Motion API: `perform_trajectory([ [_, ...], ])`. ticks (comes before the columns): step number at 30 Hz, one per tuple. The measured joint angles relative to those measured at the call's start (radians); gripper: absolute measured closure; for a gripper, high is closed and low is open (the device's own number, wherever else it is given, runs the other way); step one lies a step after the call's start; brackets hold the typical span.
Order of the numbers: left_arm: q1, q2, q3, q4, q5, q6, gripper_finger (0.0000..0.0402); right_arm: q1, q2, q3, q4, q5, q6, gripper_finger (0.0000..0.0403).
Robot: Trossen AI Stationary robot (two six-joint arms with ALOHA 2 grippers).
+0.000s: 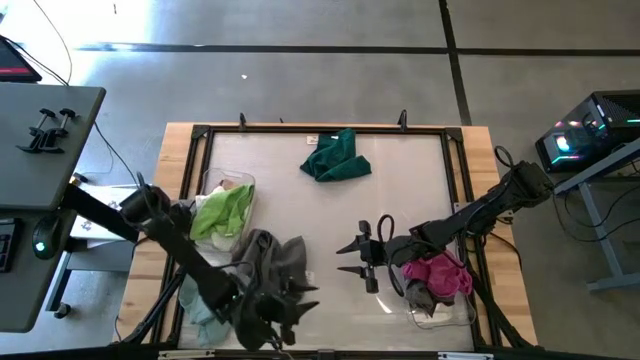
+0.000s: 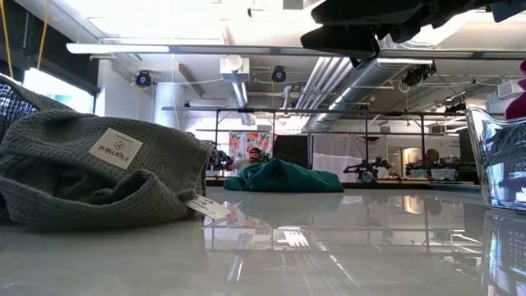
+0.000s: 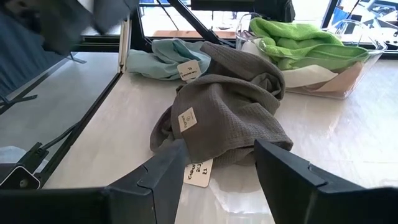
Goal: Sort towels by color in basket
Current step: Put the gray towel into the right transparent bin
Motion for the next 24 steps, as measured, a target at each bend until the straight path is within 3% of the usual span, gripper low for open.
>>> perform_trajectory([
  [6, 0.012, 0.000, 0.016, -0.352, 0.013, -0.463, 0.0251, 0.000, 0.000, 0.000, 0.000, 0.000, -0.001, 0.0213],
  [11, 0.036, 0.000, -0.005, -0.558, 0.082, -0.770, 0.0219, 0.000, 0.000, 0.000, 0.001, 0.000, 0.000, 0.0213],
  [17, 0.075, 0.000, -0.065, -0.656, 0.129, -1.046, 0.0157, 0.000, 0.000, 0.000, 0.001, 0.000, -0.001, 0.0213],
  [24, 0.127, 0.000, -0.173, -0.632, 0.286, -1.159, 0.0118, 0.000, 0.000, 0.000, 0.001, 0.000, -0.001, 0.0213],
])
